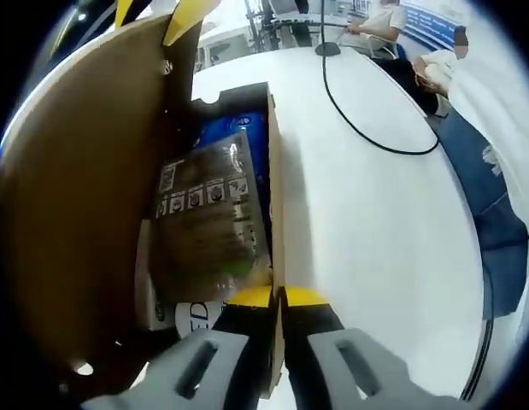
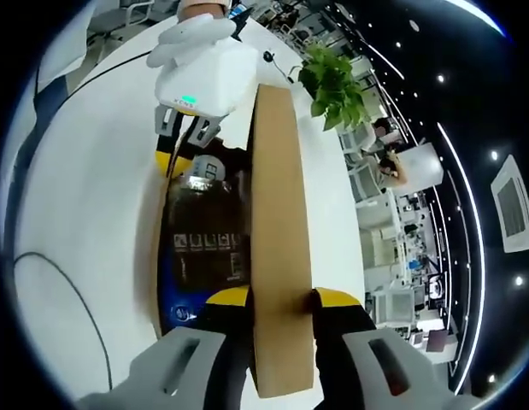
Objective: Operate the shoe box by opening the lid, removing the specified soft item, and placing it in the target area until the item is outside and the box remains undamaged.
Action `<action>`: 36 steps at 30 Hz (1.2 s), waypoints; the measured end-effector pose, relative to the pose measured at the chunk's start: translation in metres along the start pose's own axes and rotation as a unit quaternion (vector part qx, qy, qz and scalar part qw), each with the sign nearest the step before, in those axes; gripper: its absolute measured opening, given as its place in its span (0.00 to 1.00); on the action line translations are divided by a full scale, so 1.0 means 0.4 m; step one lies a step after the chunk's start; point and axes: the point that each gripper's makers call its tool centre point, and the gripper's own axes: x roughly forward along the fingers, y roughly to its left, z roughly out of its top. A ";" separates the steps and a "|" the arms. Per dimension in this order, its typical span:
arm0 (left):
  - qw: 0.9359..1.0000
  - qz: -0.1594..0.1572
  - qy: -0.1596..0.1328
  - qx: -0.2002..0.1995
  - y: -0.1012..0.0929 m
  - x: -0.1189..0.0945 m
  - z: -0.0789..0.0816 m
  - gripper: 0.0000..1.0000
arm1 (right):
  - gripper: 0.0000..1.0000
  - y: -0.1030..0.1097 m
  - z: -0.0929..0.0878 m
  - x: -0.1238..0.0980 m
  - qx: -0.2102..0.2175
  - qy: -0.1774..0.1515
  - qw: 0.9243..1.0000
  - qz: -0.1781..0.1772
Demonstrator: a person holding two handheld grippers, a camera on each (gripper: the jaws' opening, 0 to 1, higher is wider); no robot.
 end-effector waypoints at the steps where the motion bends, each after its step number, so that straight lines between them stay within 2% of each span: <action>1: 1.000 0.000 -0.001 -0.004 0.000 0.000 0.000 0.02 | 0.26 -0.006 0.000 0.000 0.005 -0.001 1.000 -0.002; 3: 1.000 -0.004 -0.001 0.002 0.001 0.000 0.001 0.02 | 0.25 -0.005 -0.002 0.002 0.000 0.004 1.000 0.000; 7: 1.000 -0.003 0.004 -0.024 0.003 0.001 0.000 0.02 | 0.25 -0.013 0.000 0.006 0.003 0.008 1.000 -0.003; 11: 1.000 -0.002 -0.004 -0.009 0.003 0.003 -0.001 0.02 | 0.25 -0.021 -0.002 0.005 0.006 0.007 1.000 -0.003; 25: 1.000 -0.009 0.016 -0.016 0.004 0.022 -0.009 0.02 | 0.24 -0.038 -0.004 0.008 0.011 0.010 1.000 -0.008; 36: 1.000 -0.012 0.002 -0.010 0.001 0.024 -0.008 0.02 | 0.23 -0.074 -0.005 0.016 0.015 0.012 1.000 -0.019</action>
